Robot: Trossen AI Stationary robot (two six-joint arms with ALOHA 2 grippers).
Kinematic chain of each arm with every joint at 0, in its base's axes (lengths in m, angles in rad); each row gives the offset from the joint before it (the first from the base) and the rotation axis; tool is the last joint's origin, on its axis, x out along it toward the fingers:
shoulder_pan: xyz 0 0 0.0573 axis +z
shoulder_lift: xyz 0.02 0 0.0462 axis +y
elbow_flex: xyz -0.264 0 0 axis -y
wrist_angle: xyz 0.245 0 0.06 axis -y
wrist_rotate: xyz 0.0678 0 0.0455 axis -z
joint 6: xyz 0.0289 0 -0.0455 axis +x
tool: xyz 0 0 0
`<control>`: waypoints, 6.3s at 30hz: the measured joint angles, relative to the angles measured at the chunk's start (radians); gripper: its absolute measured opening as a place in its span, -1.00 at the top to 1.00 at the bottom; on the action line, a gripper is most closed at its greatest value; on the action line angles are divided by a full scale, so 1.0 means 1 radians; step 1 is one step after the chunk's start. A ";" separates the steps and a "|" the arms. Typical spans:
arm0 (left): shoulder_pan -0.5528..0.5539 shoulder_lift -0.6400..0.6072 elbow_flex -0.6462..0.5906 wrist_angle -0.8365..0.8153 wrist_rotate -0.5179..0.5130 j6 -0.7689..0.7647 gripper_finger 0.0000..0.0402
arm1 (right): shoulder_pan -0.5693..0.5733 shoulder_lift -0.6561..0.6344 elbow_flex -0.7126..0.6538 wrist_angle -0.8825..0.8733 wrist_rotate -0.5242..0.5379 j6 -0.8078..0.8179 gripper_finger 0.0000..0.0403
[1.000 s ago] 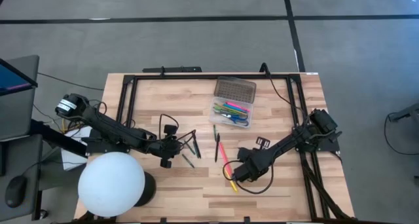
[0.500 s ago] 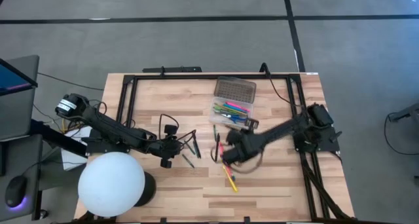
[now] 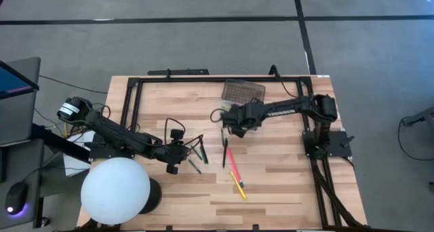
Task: Pick & place school supplies into a supply box
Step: Put the right black pen into the black supply box, then put the green crayon into the black supply box
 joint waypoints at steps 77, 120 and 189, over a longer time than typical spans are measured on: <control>0.185 0.271 0.001 0.313 0.535 0.209 0.60 | 1.055 -0.442 -0.453 0.283 0.786 0.259 0.45; 0.187 0.292 0.225 -0.322 0.491 -0.023 0.81 | 1.049 -0.441 -0.453 0.314 0.755 0.259 0.45; 0.134 0.325 0.416 -0.296 0.157 0.338 0.93 | 0.943 -0.441 -0.453 0.318 0.642 0.259 0.45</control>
